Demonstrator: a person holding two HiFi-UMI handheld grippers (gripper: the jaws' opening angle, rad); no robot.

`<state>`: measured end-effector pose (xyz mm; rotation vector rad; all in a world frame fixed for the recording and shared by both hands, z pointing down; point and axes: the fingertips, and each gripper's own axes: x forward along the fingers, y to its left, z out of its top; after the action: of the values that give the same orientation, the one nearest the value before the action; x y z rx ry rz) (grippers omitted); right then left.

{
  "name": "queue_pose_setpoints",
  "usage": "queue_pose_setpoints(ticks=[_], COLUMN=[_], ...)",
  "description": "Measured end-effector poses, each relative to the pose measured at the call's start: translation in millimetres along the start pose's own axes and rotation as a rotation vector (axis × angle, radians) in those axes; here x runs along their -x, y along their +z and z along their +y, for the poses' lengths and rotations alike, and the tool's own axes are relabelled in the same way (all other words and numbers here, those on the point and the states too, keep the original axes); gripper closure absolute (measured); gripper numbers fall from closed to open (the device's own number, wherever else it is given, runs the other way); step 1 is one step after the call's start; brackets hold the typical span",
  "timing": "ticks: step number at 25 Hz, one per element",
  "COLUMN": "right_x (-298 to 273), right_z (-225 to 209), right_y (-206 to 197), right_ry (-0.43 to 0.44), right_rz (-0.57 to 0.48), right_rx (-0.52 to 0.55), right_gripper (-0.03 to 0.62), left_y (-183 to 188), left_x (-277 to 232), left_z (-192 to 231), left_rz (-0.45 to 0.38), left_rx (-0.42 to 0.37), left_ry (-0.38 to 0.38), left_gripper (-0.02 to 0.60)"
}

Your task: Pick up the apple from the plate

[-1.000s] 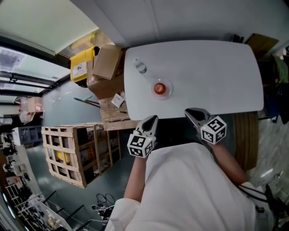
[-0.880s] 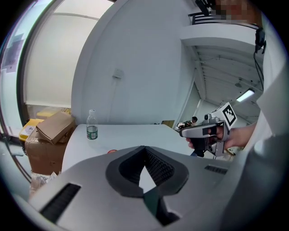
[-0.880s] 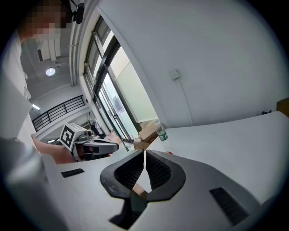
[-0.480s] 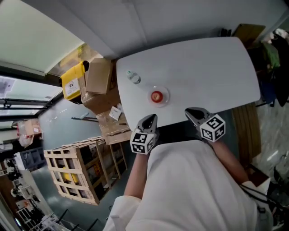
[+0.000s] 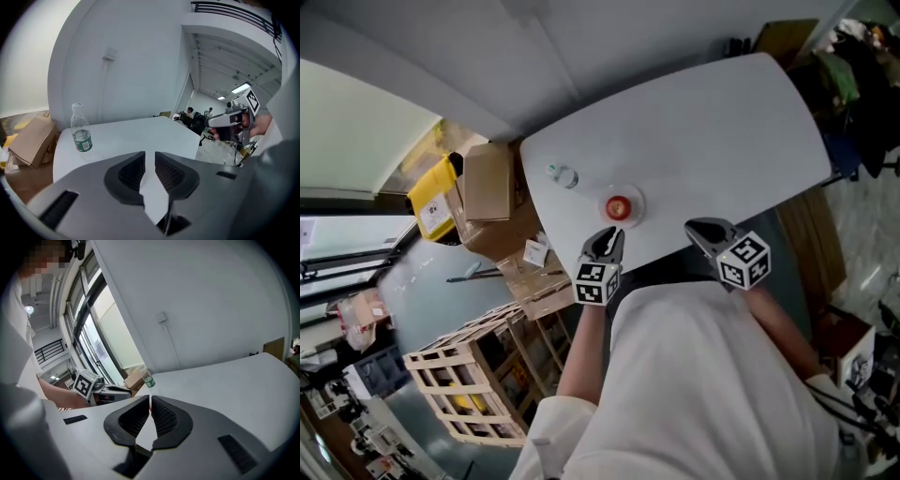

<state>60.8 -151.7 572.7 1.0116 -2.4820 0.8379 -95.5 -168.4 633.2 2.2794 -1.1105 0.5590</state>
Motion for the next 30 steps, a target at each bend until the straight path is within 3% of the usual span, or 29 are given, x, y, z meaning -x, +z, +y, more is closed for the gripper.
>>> queue_pose_setpoints(ticks=[11, 26, 30], right_x=[-4, -1, 0], right_z=[-6, -6, -4], right_y=[1, -10, -17], right_ry=[-0.068, -0.18, -0.202], right_rz=[0.013, 0.01, 0.011], right_rx=[-0.055, -0.135, -0.16], right_gripper=[0.556, 0.556, 0.556], left_y=[-22, -67, -78], left_x=[-55, -109, -122], left_z=[34, 67, 74], left_rz=[0.112, 0.282, 0.318], left_rx=[-0.071, -0.074, -0.074], left_ry=[-0.007, -0.004, 0.007], left_gripper=[0.424, 0.223, 0.212])
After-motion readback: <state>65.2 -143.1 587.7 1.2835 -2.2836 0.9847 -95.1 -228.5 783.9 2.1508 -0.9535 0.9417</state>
